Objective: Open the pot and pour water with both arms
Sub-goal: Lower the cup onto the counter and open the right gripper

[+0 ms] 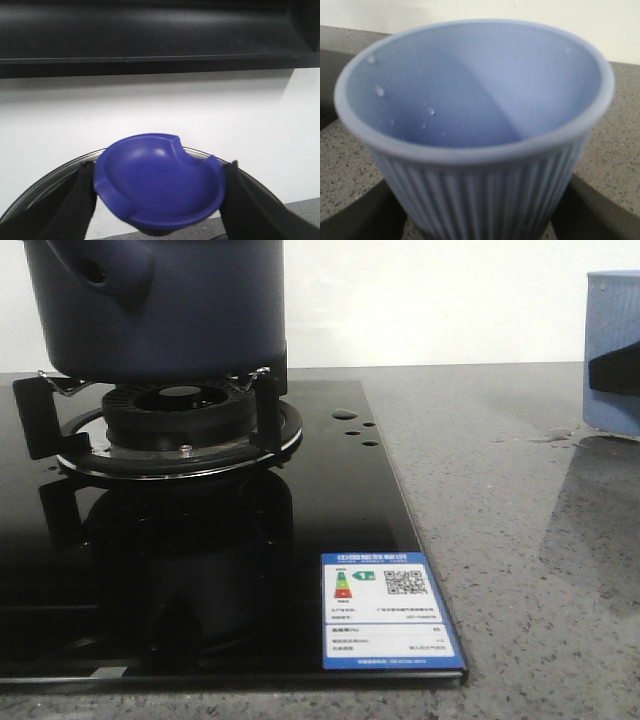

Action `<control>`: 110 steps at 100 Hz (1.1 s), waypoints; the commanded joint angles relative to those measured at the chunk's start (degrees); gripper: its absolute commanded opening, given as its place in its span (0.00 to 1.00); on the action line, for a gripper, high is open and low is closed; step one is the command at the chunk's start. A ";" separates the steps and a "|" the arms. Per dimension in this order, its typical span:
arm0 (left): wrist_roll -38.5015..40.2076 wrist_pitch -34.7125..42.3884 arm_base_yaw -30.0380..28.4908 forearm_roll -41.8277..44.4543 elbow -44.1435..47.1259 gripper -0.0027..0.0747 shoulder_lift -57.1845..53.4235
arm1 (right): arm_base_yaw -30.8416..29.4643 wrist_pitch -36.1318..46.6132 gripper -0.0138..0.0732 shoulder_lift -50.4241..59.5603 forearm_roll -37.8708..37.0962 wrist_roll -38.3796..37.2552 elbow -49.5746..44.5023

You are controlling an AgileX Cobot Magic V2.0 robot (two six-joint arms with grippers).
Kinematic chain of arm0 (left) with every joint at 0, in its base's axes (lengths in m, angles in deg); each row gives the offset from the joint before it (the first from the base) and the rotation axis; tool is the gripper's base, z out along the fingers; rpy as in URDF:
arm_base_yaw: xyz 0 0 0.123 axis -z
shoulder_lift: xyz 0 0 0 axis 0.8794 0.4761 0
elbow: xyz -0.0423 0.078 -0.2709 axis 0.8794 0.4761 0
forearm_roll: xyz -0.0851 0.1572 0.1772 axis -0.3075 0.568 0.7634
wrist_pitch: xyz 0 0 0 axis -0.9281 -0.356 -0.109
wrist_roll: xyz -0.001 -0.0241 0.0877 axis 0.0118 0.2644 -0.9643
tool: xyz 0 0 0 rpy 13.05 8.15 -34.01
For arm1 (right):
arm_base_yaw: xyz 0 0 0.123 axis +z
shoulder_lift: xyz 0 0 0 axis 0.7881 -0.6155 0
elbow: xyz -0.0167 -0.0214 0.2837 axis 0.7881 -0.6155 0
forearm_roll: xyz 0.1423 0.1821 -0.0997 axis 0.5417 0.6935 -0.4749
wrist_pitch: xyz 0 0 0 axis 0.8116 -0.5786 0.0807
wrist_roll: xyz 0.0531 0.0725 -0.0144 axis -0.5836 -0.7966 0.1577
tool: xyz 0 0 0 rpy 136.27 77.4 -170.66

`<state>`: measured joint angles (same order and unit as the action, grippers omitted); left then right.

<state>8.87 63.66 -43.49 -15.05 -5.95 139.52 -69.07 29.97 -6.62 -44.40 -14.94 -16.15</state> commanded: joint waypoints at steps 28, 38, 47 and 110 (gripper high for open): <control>0.12 5.91 -0.09 0.07 -2.18 0.46 -1.43 | -0.39 2.27 0.50 0.15 2.10 0.48 1.05; 0.12 5.91 -0.09 0.07 -2.18 0.46 -1.43 | -0.39 1.14 0.50 0.05 2.10 0.48 1.05; 0.12 5.91 -0.09 0.07 -2.18 0.46 -1.43 | -0.39 1.14 0.50 0.05 2.10 0.48 1.05; 0.12 5.91 -0.09 0.07 -2.18 0.46 -1.43 | -0.39 -3.11 0.93 6.16 0.86 -3.60 -3.60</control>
<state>8.87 63.66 -43.49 -15.05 -5.95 139.52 -69.07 24.36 -4.74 -44.29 -18.05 -18.90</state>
